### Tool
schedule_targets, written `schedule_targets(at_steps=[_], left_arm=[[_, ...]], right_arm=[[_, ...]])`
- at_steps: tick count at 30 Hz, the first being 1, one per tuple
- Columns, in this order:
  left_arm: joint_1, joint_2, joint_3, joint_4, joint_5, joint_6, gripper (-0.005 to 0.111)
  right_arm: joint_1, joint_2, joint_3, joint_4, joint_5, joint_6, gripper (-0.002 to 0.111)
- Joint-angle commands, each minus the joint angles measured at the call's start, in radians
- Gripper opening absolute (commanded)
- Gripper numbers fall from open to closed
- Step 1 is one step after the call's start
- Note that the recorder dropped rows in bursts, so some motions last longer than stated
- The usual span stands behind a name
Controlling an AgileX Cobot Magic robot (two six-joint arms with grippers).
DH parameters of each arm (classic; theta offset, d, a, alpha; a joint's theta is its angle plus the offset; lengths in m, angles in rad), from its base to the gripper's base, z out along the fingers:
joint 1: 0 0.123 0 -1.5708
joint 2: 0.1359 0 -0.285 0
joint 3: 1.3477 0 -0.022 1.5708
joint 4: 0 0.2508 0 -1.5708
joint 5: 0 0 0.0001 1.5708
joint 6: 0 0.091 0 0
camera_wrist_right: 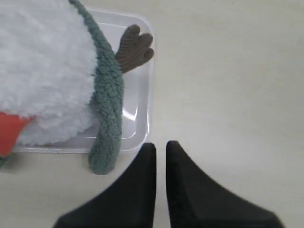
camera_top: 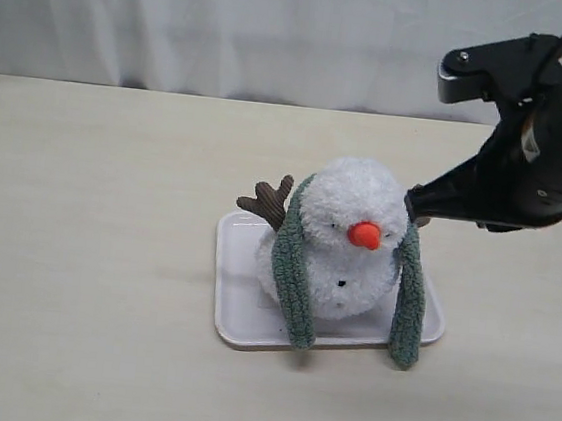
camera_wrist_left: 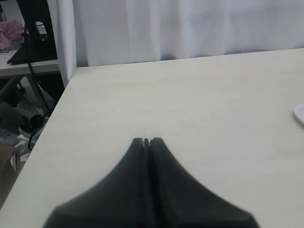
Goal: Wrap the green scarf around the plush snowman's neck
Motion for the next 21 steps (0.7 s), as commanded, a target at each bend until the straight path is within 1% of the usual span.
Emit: schedule_targets(at_steps=[1, 4, 11, 21], left_arm=[[0.004, -0.002, 0.003, 0.000, -0.013, 0.002, 0.000], [0.004, -0.002, 0.003, 0.000, -0.013, 0.002, 0.000], [0.004, -0.002, 0.003, 0.000, -0.013, 0.002, 0.000], [0.004, -0.002, 0.003, 0.000, -0.013, 0.002, 0.000]], right_arm=[[-0.043, -0.051, 0.112, -0.009, -0.121, -0.008, 0.007], [-0.060, -0.096, 0.168, -0.009, -0.183, -0.008, 0.007], [-0.060, -0.271, 0.240, -0.017, -0.281, -0.008, 0.007], [-0.060, -0.567, 0.313, -0.017, -0.291, -0.012, 0.007]])
